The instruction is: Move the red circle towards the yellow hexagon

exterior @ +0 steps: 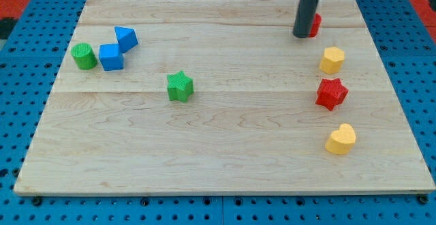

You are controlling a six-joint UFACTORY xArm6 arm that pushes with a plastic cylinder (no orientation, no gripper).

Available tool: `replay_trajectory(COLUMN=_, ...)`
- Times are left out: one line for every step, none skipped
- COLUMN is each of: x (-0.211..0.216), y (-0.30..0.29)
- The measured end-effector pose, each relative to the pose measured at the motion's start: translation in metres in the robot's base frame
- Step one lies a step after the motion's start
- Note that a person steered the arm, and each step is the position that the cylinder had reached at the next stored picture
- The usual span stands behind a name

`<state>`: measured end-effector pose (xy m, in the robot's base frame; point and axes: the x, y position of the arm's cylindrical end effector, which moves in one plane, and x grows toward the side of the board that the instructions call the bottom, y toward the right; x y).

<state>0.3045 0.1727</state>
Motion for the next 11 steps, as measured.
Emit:
replay_trajectory(x=0.0, y=-0.013)
replay_trajectory(x=-0.017, y=-0.033)
replay_trajectory(x=-0.037, y=0.022)
replay_trajectory(x=-0.037, y=0.008)
replay_trajectory(x=-0.055, y=-0.059)
replay_trajectory(x=-0.067, y=-0.068)
replay_trajectory(x=-0.099, y=0.034)
replay_trajectory(x=-0.105, y=0.117)
replay_trajectory(x=-0.075, y=0.094)
replay_trajectory(x=-0.041, y=0.053)
replay_trajectory(x=-0.038, y=0.042)
